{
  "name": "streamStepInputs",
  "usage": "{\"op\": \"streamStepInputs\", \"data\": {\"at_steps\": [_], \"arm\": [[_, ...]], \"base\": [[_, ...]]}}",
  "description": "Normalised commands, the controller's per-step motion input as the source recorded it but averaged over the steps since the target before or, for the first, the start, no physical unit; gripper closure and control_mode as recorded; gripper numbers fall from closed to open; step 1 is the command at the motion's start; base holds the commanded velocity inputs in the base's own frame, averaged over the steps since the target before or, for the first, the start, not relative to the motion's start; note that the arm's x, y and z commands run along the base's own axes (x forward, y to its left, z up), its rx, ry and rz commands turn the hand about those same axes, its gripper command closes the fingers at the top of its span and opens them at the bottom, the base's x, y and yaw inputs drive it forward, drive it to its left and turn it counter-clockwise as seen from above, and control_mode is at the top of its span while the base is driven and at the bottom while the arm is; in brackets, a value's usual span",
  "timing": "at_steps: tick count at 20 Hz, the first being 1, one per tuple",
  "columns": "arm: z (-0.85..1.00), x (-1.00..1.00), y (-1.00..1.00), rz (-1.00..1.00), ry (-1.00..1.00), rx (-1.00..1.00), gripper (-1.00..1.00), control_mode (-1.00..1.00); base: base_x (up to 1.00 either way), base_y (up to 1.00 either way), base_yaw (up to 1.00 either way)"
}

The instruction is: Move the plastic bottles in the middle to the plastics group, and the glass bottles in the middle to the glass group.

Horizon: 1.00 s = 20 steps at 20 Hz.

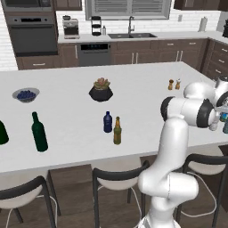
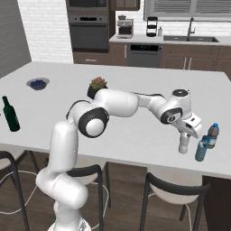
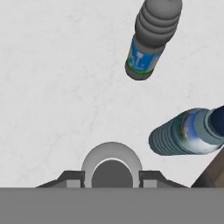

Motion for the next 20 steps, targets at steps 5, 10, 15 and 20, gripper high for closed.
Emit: {"op": "streamStepInputs", "data": {"at_steps": [5, 10, 15, 20], "arm": [[0.0, 0.02, -0.24, 0.0, 0.0, 0.0, 1.0, -1.0], [-0.14, 0.14, 0.0, 0.0, 0.0, 0.0, 1.0, -1.0], [-0.3, 0.04, 0.0, 0.0, 0.0, 0.0, 1.0, -1.0], [-0.14, 0.0, 0.0, 0.0, -0.01, 0.0, 1.0, -1.0]], "base": [[0.0, 0.0, 0.0], [0.0, 0.0, 0.0], [0.0, 0.0, 0.0], [0.0, 0.0, 0.0]]}}
